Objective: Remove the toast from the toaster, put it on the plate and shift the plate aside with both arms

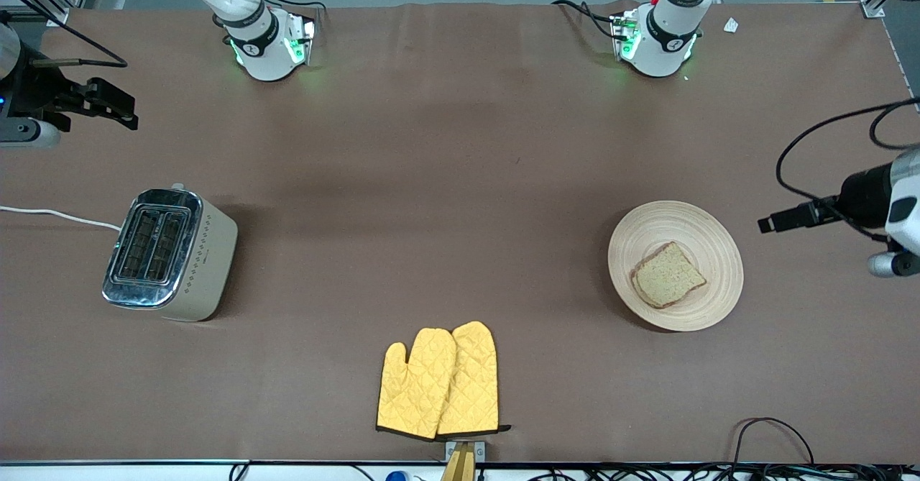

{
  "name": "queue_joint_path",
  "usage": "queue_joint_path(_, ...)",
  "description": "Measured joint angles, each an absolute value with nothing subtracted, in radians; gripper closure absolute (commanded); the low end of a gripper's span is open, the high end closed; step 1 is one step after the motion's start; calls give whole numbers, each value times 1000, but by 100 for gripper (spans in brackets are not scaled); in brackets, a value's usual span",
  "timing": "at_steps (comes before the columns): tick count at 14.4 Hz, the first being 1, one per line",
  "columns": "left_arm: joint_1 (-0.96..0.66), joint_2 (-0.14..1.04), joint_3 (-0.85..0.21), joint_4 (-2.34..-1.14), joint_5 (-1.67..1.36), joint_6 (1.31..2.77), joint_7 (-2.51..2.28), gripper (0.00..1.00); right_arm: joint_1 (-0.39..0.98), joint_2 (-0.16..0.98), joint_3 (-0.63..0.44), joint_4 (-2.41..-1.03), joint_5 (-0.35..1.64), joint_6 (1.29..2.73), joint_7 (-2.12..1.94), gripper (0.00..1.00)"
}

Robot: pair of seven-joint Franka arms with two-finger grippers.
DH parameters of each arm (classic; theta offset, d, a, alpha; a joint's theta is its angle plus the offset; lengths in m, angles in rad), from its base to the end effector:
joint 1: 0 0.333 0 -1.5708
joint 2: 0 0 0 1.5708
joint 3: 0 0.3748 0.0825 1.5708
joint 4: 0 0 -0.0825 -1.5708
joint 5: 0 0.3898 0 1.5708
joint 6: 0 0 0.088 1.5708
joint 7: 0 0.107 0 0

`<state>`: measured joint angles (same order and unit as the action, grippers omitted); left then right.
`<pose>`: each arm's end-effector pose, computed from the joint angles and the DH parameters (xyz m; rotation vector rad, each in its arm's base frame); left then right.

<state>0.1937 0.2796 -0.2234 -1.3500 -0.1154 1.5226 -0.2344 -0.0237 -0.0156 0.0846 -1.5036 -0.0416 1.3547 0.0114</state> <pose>0.6509 -0.0091 0.6194 2.9574 0.3121 -0.1820 0.5306 0.0277 0.7058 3.0869 0.0667 -0.2037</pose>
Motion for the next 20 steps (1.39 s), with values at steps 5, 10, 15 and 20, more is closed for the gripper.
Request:
queue_joint_path(5, 61, 146, -216, -1383, 95, 1483, -230, 0, -24, -16, 84, -1504, -42, 1353, 12, 0)
queue_joint_path(10, -3, 14, -149, -1505, 73, 1441, -168, 0, -24, -16, 84, -1504, -42, 1351, 12, 0)
queue_joint_path(15, -3, -85, -119, -1628, 14, 1472, -118, 0, -24, -16, 84, -1504, -42, 1347, 12, 0)
queue_joint_path(20, -6, -104, -120, -1647, 13, 1486, -52, 0, -24, -16, 84, -1504, -42, 1347, 12, 0)
